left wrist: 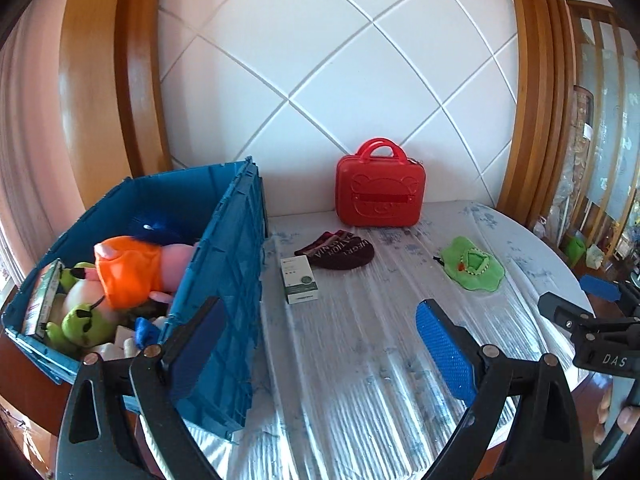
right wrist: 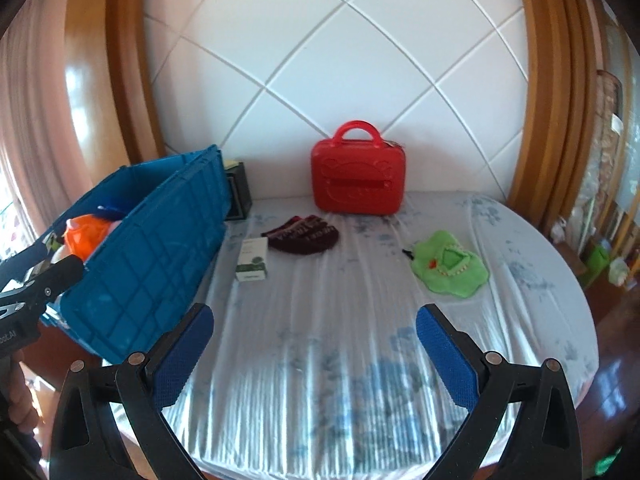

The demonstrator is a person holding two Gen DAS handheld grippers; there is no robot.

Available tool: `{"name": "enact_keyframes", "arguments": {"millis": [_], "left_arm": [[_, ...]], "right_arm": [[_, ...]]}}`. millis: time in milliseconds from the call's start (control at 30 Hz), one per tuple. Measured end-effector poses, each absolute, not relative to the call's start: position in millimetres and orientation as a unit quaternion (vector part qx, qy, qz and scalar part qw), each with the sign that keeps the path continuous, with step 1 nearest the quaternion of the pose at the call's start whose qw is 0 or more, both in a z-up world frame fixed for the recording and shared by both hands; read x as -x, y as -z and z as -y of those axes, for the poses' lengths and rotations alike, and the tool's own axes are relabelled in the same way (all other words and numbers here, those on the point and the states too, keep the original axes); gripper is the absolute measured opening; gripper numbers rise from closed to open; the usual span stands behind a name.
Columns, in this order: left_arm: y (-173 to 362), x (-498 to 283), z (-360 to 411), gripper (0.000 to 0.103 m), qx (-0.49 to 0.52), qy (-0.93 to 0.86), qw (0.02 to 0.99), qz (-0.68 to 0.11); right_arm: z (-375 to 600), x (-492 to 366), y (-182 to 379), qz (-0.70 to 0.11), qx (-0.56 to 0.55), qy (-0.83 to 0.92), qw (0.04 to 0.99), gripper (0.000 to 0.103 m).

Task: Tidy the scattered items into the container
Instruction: 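Move both grippers away from the crate toward the white box and maroon sock, then close the left gripper on the white patch box while the right gripper grasps the maroon sock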

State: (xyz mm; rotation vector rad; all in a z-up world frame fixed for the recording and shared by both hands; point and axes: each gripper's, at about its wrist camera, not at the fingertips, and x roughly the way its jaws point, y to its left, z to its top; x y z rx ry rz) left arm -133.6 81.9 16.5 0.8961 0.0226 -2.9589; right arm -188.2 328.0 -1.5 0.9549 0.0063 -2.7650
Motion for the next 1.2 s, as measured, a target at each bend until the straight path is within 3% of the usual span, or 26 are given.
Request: {"name": "enact_keyframes", "arguments": {"millis": [567,1200], "left_arm": [[125,290,-114,0.097,-0.421,0.906,-0.018,-0.035],[233,348,-189,0.097,-0.510,0.849,0.107,-0.085]], "right_arm": [[-450,292,111,0.051,-0.451,0.890,-0.040,0.103],[-577,458,224,0.050,-0.545,0.836,0.035,0.103]]}}
